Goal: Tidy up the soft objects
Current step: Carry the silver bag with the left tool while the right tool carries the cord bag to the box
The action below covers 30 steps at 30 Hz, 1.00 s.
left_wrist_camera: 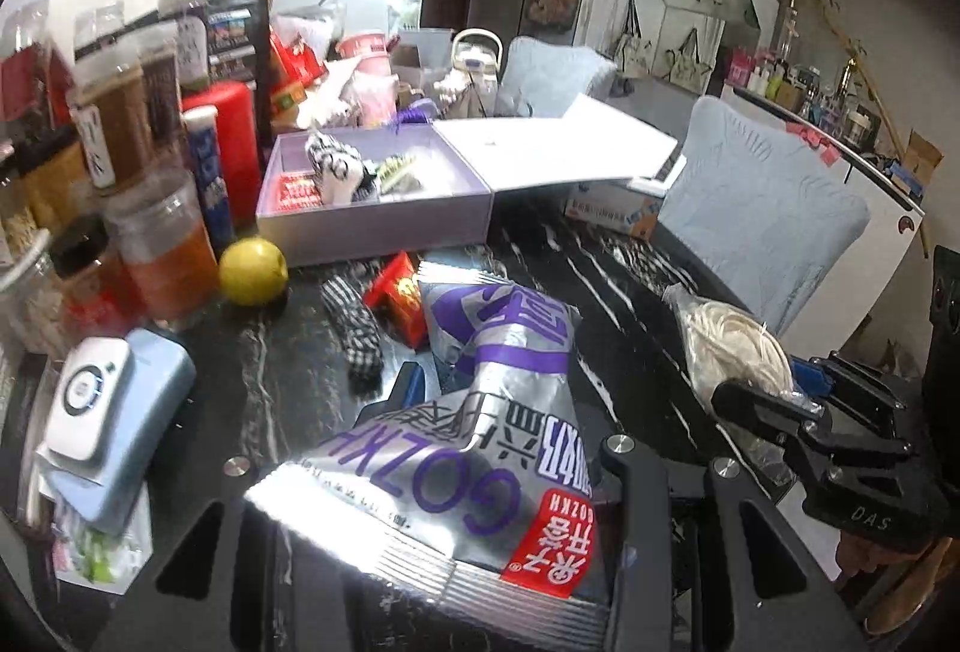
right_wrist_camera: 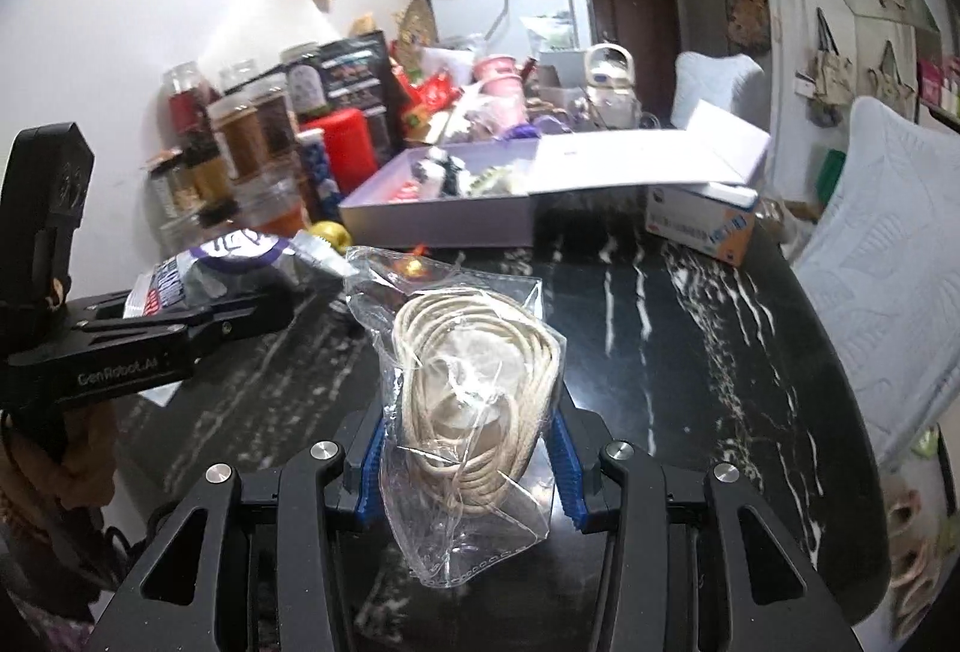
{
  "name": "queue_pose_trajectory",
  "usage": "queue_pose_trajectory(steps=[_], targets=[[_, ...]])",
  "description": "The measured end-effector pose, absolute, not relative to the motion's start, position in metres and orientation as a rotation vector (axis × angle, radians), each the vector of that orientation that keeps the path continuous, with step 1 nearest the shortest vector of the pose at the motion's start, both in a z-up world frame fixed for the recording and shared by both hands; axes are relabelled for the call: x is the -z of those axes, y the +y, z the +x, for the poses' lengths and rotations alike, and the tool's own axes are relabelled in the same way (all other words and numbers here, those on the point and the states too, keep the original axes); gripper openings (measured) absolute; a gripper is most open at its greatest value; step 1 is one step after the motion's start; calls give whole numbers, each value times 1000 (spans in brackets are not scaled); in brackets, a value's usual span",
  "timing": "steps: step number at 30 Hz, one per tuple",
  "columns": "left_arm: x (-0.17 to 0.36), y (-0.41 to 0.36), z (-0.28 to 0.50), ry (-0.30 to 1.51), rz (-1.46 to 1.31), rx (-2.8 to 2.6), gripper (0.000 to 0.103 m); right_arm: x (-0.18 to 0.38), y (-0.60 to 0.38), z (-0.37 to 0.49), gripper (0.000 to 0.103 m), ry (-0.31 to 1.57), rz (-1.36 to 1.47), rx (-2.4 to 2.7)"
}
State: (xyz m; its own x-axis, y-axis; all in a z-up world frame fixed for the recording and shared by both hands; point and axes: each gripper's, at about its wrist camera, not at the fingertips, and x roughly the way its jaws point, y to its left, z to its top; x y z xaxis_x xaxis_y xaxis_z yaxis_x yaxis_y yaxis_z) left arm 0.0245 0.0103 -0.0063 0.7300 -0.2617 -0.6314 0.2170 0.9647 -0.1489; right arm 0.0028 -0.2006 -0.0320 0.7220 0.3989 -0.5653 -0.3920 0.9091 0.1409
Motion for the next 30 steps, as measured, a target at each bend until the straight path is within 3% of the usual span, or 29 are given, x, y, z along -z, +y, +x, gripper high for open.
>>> queue_pose_trajectory(steps=[15,30], targets=[[-50,35,38,590,-64,210,40,-21,-170,27,44,512,-25,-574],[-91,40,127,524,-73,158,40,-63,-165,124,44,460,-15,-618]])
